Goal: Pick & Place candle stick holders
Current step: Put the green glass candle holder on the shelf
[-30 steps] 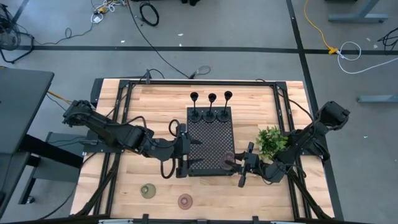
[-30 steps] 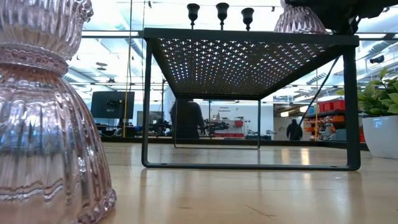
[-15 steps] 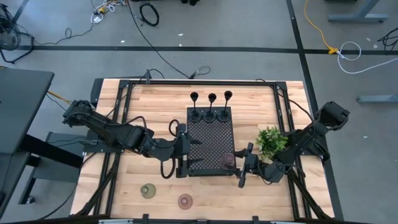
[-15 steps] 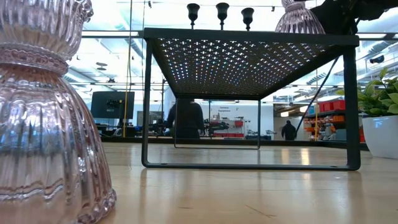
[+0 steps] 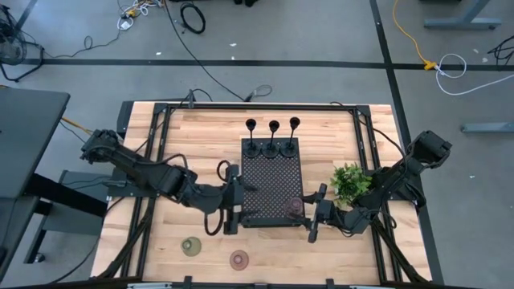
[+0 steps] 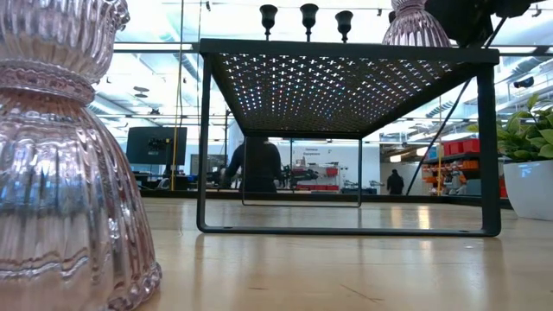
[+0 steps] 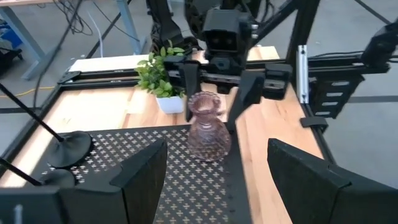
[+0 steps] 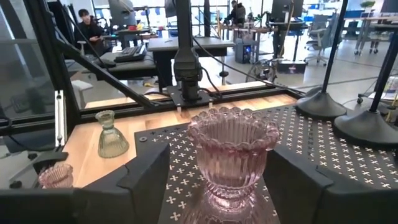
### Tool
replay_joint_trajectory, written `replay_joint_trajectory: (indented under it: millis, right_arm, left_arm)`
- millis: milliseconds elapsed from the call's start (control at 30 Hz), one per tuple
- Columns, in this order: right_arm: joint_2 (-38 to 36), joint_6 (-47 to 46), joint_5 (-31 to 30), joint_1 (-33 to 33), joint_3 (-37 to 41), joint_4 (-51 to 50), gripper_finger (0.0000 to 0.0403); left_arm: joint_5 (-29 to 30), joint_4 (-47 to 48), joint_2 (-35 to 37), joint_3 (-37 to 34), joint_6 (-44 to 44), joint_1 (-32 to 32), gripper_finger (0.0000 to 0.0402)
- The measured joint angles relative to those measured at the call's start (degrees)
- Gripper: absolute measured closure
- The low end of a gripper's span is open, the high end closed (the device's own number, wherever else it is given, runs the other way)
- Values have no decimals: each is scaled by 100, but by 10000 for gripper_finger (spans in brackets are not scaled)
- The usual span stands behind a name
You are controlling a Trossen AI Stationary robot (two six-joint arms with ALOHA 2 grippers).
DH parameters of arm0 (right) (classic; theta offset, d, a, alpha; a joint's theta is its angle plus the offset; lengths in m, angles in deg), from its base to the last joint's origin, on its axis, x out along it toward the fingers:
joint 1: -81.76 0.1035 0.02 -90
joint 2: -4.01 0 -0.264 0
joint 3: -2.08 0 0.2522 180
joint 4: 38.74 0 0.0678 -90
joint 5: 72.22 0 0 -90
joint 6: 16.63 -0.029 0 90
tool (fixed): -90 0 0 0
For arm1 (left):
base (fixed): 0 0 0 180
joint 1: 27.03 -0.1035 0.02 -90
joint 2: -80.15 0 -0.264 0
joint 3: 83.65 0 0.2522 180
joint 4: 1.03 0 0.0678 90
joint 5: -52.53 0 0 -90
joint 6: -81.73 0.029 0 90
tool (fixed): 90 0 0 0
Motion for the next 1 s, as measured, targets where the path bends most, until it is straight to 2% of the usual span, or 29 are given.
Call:
replay_joint_trajectory:
  millis: [167,433,767,1000]
  right_arm:
    - [-9,25,-25,105,0,18,159]
    - [-162,290,-552,288,0,44,161]
    - [-170,387,-815,409,0,35,161]
    - [-170,410,-1166,661,0,31,161]
  left_arm:
    - [91,349,0,0,-361,219,126]
    - [889,1304,0,-2,-1314,688,126]
    - [1436,1699,0,-2,-2068,1230,126]
    - [1569,2485,0,-165,-3361,1537,126]
